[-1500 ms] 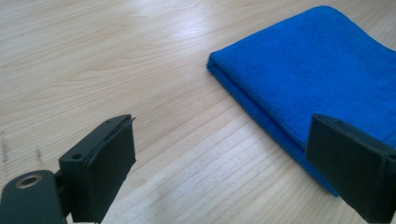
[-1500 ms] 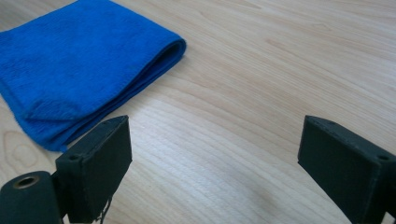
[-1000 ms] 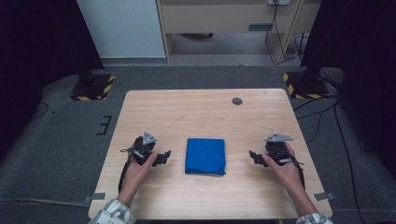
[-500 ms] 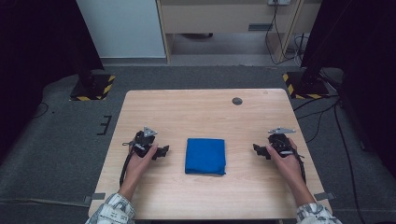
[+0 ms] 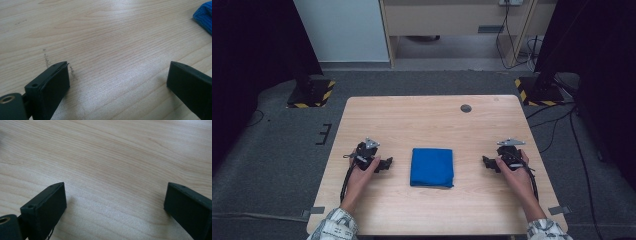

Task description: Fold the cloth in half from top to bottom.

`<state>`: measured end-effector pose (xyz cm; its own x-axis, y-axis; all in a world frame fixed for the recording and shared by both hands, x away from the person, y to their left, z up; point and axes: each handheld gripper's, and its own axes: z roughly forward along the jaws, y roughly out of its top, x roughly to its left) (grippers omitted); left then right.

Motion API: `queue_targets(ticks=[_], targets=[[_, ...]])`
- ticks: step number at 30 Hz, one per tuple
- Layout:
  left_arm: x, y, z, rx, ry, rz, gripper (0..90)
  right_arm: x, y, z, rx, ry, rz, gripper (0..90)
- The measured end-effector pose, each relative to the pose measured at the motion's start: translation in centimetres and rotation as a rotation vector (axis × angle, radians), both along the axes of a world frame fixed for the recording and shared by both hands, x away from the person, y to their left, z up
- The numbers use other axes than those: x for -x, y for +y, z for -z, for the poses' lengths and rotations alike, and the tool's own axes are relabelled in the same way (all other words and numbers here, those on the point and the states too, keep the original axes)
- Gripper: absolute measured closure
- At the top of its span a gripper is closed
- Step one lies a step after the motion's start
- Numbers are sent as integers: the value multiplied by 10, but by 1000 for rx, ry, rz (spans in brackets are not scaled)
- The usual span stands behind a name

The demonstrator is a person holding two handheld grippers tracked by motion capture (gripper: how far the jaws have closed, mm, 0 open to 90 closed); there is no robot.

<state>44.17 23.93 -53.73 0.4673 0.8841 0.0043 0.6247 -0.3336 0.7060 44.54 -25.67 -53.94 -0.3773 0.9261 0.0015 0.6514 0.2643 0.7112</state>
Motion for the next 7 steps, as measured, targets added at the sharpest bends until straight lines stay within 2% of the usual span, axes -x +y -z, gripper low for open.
queue_targets(ticks=[7], targets=[[1, 0, 0, -1, 0, -2, 32, 6, 1, 0, -1, 0, -25, 44]])
